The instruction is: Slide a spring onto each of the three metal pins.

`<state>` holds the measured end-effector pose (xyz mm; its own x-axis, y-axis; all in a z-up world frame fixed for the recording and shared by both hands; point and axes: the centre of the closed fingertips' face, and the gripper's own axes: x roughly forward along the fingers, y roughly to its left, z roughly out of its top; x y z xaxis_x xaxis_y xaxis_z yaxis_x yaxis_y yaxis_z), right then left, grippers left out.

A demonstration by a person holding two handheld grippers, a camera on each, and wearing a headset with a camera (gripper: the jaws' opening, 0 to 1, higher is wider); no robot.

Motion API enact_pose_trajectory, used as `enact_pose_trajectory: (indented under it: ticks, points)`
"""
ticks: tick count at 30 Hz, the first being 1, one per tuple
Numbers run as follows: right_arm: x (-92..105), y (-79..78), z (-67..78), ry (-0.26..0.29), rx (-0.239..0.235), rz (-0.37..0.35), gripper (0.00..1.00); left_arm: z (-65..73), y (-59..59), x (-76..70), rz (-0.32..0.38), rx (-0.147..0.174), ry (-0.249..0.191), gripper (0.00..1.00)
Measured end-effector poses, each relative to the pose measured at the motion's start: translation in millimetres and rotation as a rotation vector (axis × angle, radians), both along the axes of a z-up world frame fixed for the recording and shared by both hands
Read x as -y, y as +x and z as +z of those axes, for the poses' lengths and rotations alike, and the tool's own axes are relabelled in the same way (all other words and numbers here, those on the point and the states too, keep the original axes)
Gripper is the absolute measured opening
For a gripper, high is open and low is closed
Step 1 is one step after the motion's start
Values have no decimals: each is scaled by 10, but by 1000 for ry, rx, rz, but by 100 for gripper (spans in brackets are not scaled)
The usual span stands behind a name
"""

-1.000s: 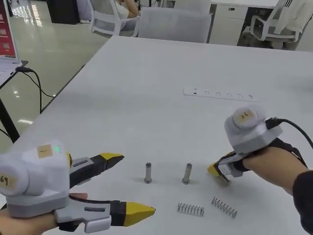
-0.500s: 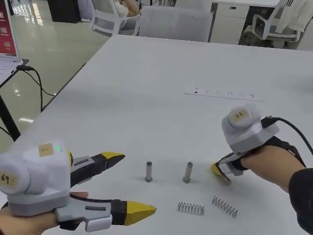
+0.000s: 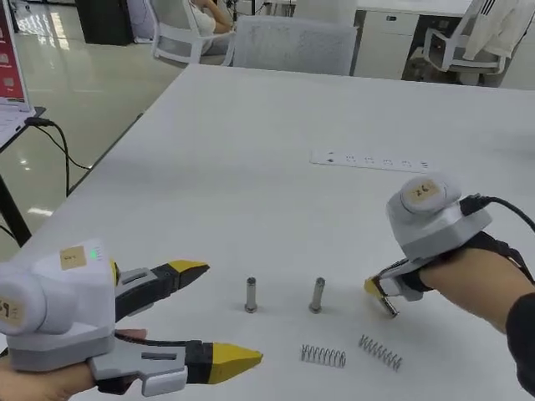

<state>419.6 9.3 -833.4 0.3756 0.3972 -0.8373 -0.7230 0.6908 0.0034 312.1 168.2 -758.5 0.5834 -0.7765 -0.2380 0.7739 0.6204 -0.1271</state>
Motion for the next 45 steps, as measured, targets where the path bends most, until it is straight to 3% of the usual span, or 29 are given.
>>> enact_pose_trajectory:
  ticks: [8, 20, 38, 45]
  points:
    - [42, -125, 128, 21, 34, 4, 5, 0, -15, 15, -6, 2, 6, 78]
    - [34, -222, 144, 26, 41, 14, 5, 13, -31, 18, -7, 6, 9, 78]
    - [31, -259, 136, 25, 36, 21, 5, 14, -46, 32, -13, 3, 12, 77]
    - [25, -244, 168, 36, 59, 22, 12, 19, -50, 34, -14, 5, 13, 77]
